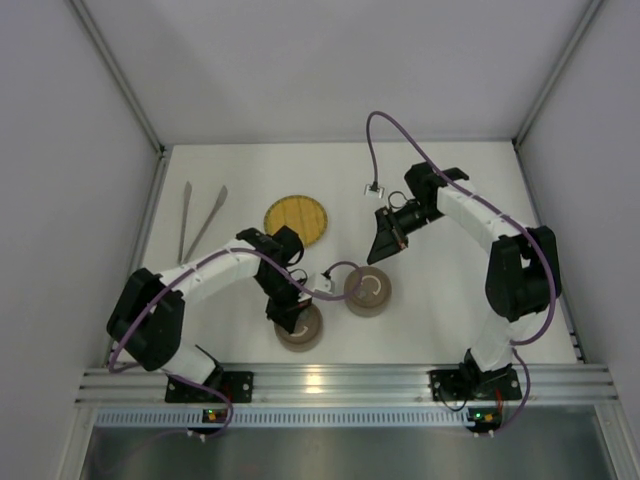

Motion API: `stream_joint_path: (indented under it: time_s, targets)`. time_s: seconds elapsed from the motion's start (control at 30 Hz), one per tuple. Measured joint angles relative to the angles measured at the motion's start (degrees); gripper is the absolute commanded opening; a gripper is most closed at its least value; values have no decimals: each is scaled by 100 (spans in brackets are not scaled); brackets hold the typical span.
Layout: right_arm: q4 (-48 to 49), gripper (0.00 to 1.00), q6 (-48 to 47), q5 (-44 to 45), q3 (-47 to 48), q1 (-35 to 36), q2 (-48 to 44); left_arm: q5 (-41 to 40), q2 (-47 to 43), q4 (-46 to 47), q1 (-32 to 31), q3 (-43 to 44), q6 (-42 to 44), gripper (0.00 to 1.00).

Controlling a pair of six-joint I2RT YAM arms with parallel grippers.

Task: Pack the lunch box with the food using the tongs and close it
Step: Move the packing box to the center of the board.

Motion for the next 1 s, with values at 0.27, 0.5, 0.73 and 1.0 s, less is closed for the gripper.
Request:
stream_joint_path:
  time_s: [0.27, 0.5, 0.73, 1.0]
  targets:
    - [-17, 16, 0, 26, 0, 0, 0, -87, -214, 258, -98, -245, -111, 3]
    - [-9, 18, 37, 72, -7, 0, 0, -343, -542, 645, -354, -459, -437, 8]
    - [35, 20, 142, 236, -162, 0, -2, -505, -645, 1005, -413, -586, -881, 12]
    - [46, 22, 179, 345, -264, -2, -2, -951, -625, 1880, -417, -498, -1117, 14]
